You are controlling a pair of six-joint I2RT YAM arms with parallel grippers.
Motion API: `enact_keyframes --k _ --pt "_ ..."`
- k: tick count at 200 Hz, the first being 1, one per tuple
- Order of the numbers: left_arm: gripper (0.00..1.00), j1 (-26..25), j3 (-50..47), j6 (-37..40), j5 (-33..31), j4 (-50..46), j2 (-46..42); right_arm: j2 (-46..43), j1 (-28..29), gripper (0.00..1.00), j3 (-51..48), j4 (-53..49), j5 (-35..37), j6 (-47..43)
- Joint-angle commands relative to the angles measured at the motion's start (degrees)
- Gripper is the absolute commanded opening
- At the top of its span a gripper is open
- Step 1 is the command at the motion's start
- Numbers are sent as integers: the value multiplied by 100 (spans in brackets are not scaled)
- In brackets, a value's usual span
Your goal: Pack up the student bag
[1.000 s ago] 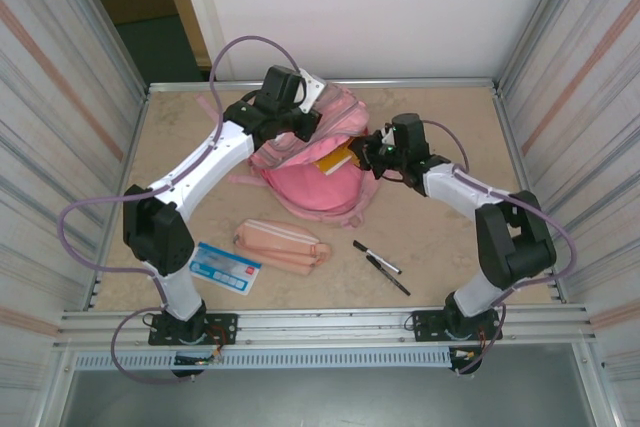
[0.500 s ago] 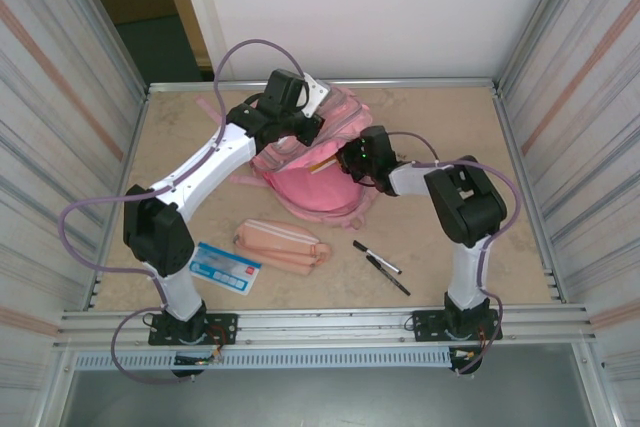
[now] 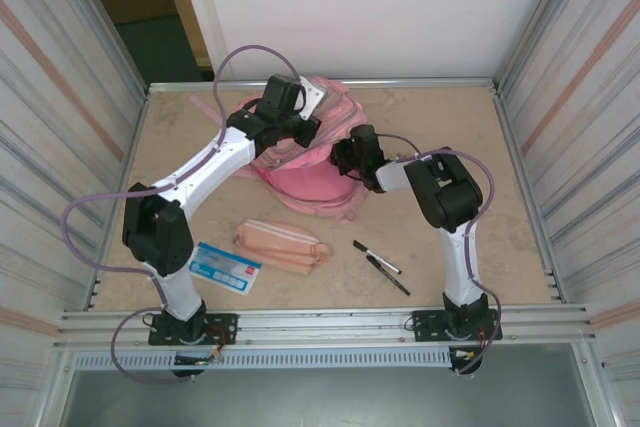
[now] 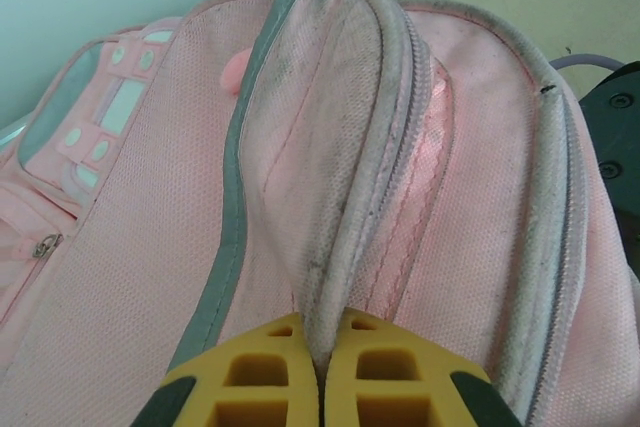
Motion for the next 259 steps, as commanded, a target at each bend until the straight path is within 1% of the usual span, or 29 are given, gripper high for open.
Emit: enact_keyframes --k 1,23,35,46,69,91,124,155,168,175,186,197,208,225,236,259 --pt "0 50 20 -40 94 488 -262 -18 -211 21 -66 -566 121 -5" --pt "0 212 -51 -82 25 575 -109 -236 -354 40 -262 -563 -58 -85" --pt "0 261 -70 -88 -19 630 20 -371 -402 46 -398 -560 -168 -95" --pt "0 290 -45 -42 -113 616 155 -517 -461 50 -509 -560 -304 -114" --pt "0 295 19 125 -222 526 369 -873 -572 52 -852 -581 -627 -191" --pt "0 302 -33 112 -247 531 411 -1316 -701 53 -1258 -676 -847 -376" --pt "0 311 -148 53 -152 614 472 -2147 -855 54 -1608 -1375 -1122 -1017" --pt "0 312 -218 -346 353 531 541 -3073 -986 55 -1812 -2471 -1080 -1911" --pt "6 327 -346 -665 496 579 567 -3377 -1100 55 -1852 -2933 -1080 -2316" --pt "12 357 -366 -929 633 550 578 -3574 -1157 55 -1883 -3199 -1048 -2499" --pt "23 437 -414 -1428 944 492 563 -3867 -1235 55 -1876 -3709 -902 -3096" --pt "30 515 -557 -1922 1302 487 444 -4135 -1256 56 -1805 -4263 -698 -3688" --pt "35 555 -808 -2298 1457 539 209 -4282 -1235 56 -1612 -4790 -584 -4337" --pt "45 605 -1187 -2612 1400 545 -245 -4275 -1125 56 -1193 -5543 -521 -5227" --pt "49 689 -1367 -2698 1254 416 -522 -4225 -967 57 -930 -5897 -455 -5699" --pt "55 1137 -1558 -2912 956 -129 -887 -4016 -498 59 -411 -6414 -210 -6330"
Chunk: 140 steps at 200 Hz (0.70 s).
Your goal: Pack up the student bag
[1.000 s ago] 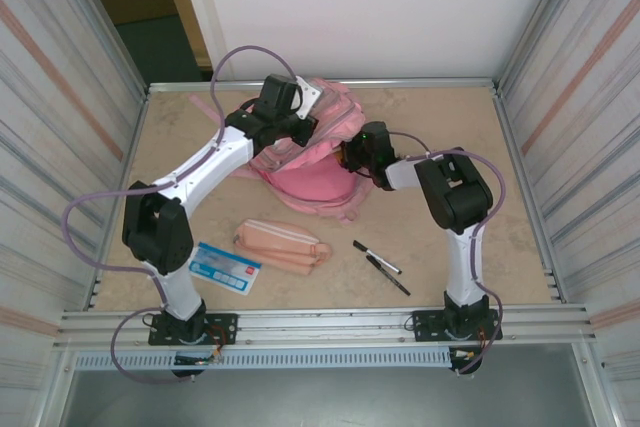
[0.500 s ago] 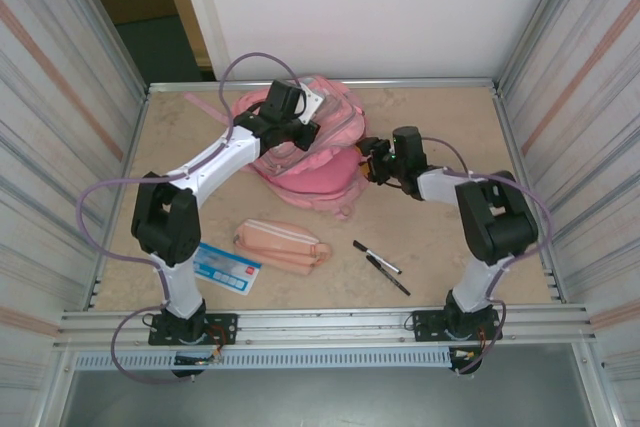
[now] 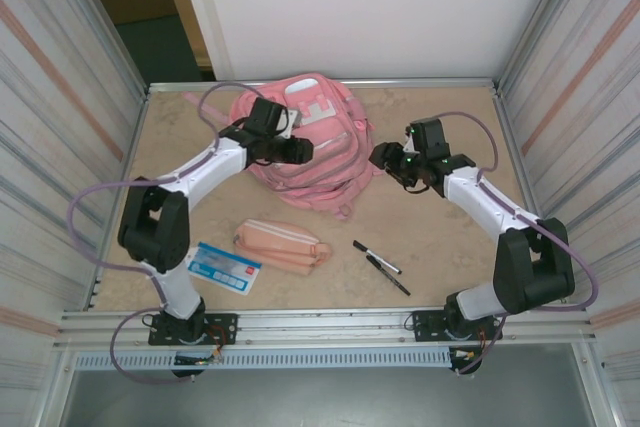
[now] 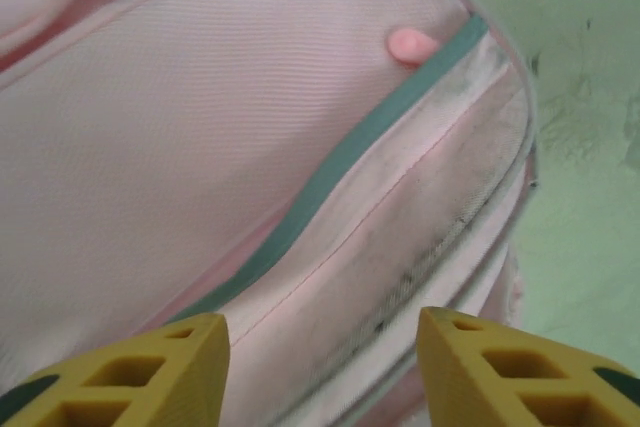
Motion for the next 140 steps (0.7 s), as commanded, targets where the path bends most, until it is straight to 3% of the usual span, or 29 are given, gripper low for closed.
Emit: enact_keyframes --k 1,23,79,100,140 --pt "56 436 -133 -570 -232 -345 -731 160 436 59 567 -1071 328 -1364" --pt "56 917 -629 -765 -556 -174 -830 397 1075 60 929 -1144 601 -1673" --pt "59 1983 -756 -1436 -224 450 51 1447 2394 63 1744 -1262 1241 -1963" --pt "59 2192 -599 -1591 274 902 555 1832 2513 64 1868 -1326 1371 -1973" --pt "54 2202 -387 -1691 427 1399 1285 2255 2489 64 1884 -1412 1567 -1898"
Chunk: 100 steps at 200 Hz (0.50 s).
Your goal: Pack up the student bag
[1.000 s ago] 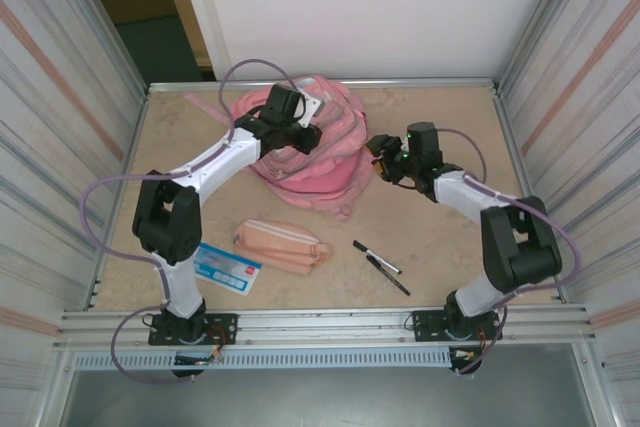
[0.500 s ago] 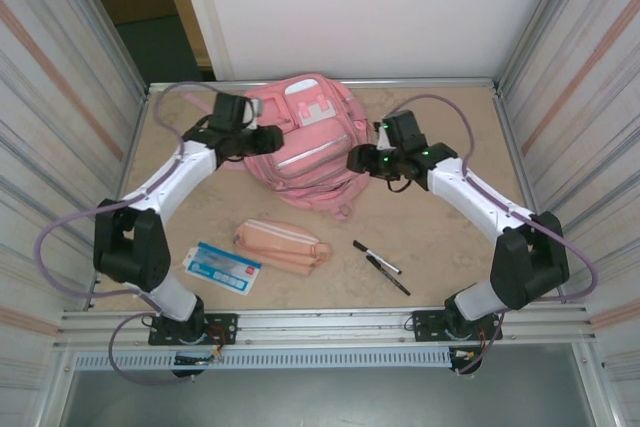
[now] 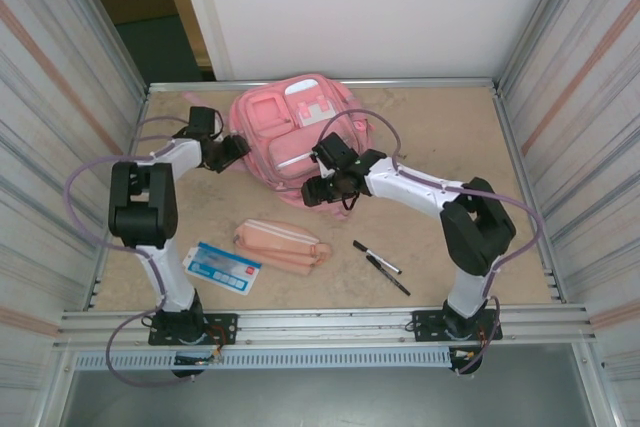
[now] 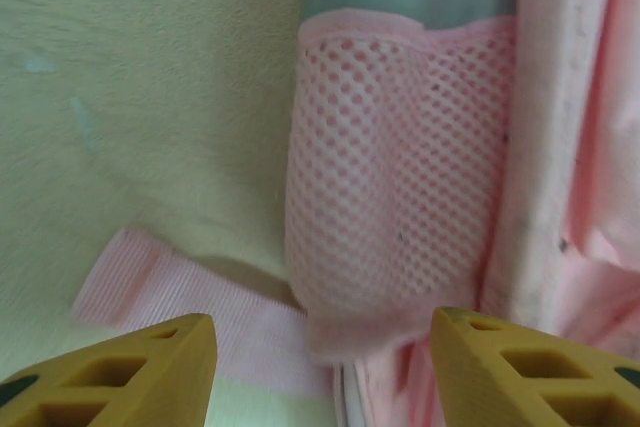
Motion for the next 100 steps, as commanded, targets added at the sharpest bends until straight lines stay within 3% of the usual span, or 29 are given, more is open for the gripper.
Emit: enact_keyframes --k 1,40,55,68,100 --pt "54 -25 214 -210 314 518 249 171 -67 64 133 -245 331 -83" --pt "16 -25 -2 -436 506 889 343 304 -282 61 18 -239 407 -120" --pt "6 -25 -147 -417 558 872 118 339 -466 58 -29 -178 375 -168" --pt "0 -35 -325 -371 524 768 -181 420 -685 54 -18 -122 252 -222" --pt "0 -209 -758 -486 451 296 -843 714 -1227 48 101 192 522 -668"
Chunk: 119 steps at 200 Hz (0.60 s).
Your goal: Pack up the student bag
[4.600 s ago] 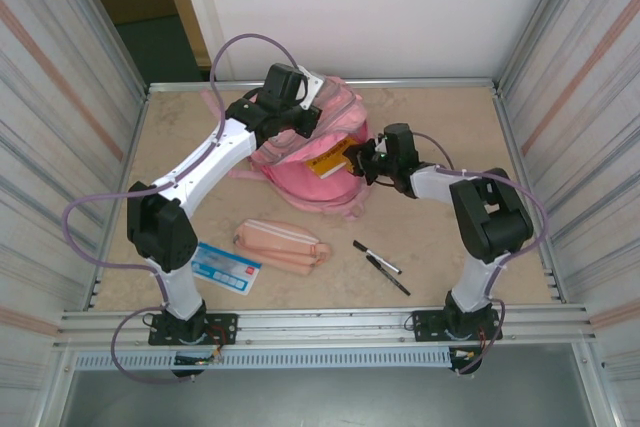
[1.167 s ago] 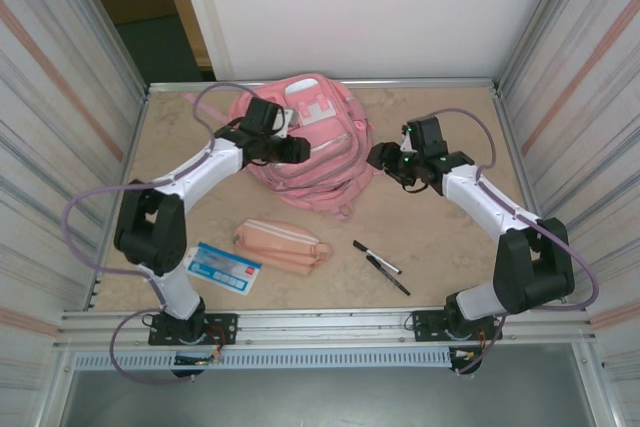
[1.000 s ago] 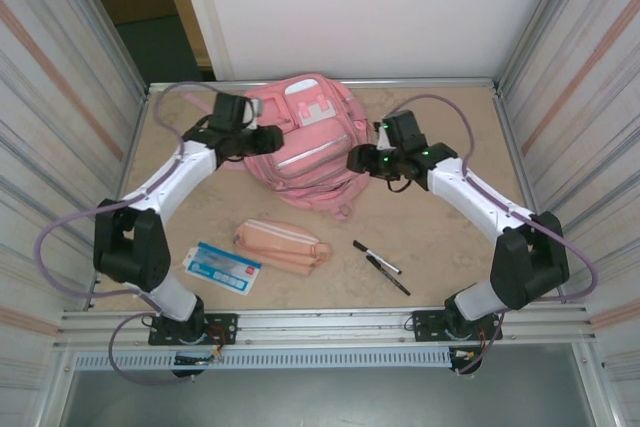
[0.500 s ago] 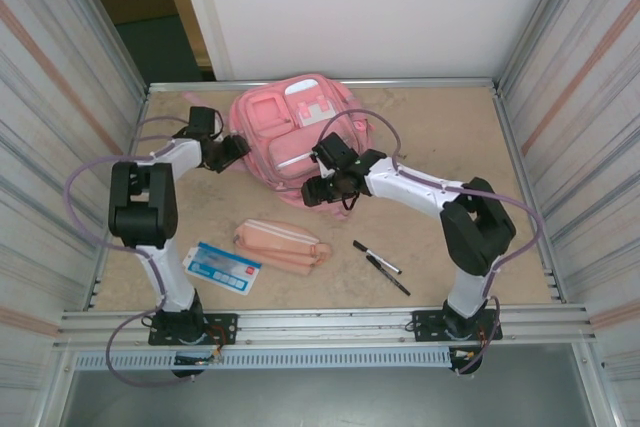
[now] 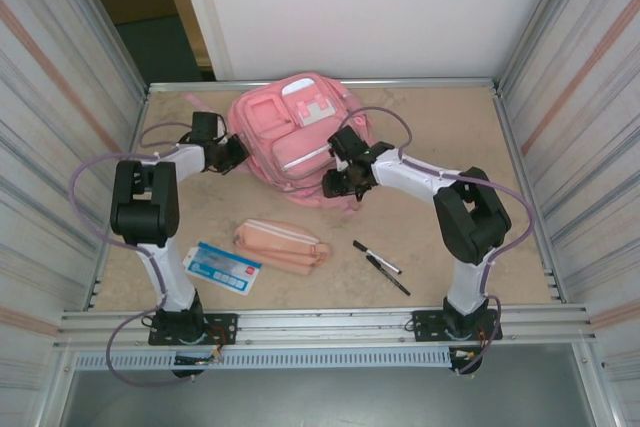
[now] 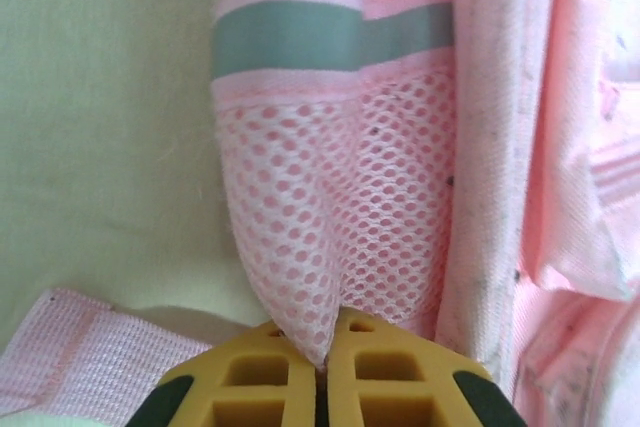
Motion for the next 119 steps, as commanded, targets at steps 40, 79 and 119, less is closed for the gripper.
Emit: enact_keyframes --k 40,79,119 --pt "0 -721 -831 -822 -83 -388 -1186 497 -1257 48 328 793 -163 -398" --pt "0 -1105 -1448 -2162 216 366 -1478 -732 -1304 53 -256 1322 48 -743" --pt "0 -1370 -1631 -2829 9 466 -1970 -2485 -469 63 -1837 2266 -125 -1443"
